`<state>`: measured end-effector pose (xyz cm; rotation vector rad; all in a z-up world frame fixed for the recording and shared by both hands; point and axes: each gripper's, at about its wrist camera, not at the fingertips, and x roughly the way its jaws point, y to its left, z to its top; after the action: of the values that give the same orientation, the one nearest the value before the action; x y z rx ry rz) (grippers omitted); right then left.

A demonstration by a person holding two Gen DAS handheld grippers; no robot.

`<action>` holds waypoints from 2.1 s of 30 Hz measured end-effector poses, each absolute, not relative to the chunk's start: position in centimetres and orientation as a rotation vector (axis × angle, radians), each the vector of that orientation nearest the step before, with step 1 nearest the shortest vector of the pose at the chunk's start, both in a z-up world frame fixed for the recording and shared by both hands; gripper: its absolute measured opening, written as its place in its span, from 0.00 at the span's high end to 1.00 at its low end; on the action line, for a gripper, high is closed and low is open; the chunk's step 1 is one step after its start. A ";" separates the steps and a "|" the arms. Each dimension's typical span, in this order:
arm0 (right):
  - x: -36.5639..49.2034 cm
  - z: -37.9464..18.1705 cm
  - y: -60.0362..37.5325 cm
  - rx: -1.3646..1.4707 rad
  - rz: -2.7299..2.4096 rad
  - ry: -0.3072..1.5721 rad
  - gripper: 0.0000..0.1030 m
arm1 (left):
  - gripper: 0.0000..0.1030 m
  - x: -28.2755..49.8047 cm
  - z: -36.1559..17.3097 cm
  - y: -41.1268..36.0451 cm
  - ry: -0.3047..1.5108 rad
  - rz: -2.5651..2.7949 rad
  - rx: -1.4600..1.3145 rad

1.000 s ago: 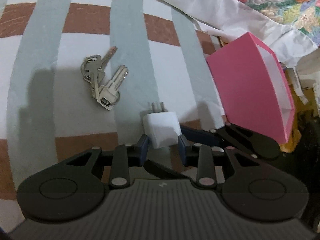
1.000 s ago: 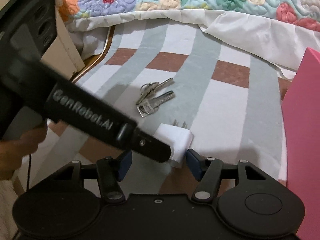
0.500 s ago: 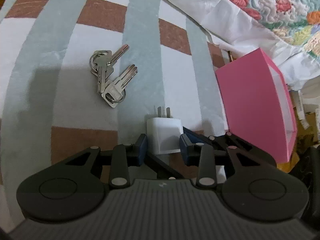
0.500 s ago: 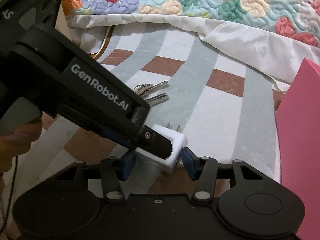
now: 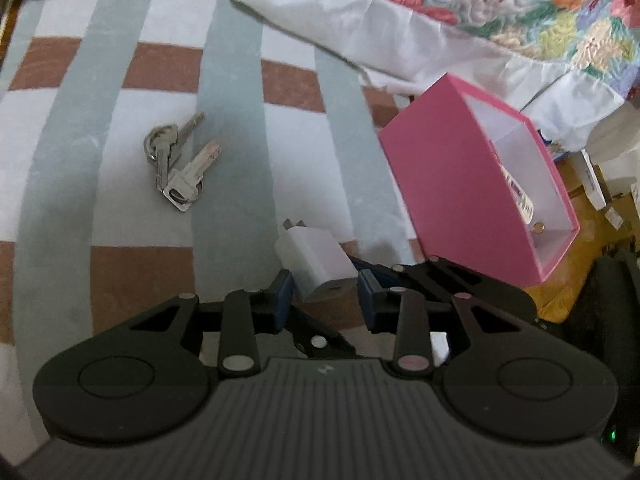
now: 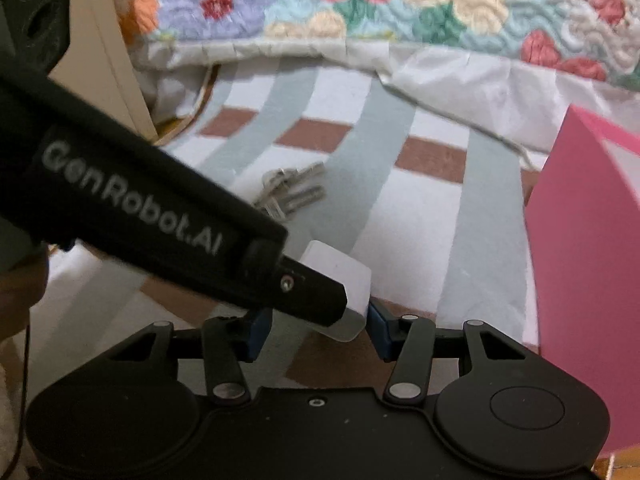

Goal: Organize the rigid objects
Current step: 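Carry the plug charger into the pink box and open the left gripper, then move the left tool back down to the keys on the rug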

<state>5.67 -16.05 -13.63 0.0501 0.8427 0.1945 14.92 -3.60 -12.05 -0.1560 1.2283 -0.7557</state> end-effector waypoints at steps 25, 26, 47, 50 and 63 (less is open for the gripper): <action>-0.6 -5.7 -18.5 -0.276 0.003 0.550 0.45 | 0.68 8.8 -0.5 -10.4 0.981 -0.915 0.060; -0.8 -5.5 -19.0 -0.272 -0.014 0.551 0.45 | 0.68 8.8 -0.3 -11.0 0.983 -0.930 0.061; -2.8 -4.4 -31.6 -0.021 -0.217 0.744 0.56 | 0.68 9.3 -1.0 -25.1 1.163 -1.141 0.079; -1.8 -5.4 -33.1 0.043 -0.201 0.812 0.56 | 0.68 10.1 -2.5 -26.4 1.231 -1.127 0.057; -1.1 -4.2 -38.0 0.519 -0.071 0.809 0.34 | 0.50 14.4 -1.1 -22.7 1.279 -1.050 -0.016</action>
<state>-1.10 -38.04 -4.22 0.5189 0.8086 -0.0707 14.36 -22.72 -1.08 -0.0165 1.2791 -1.0501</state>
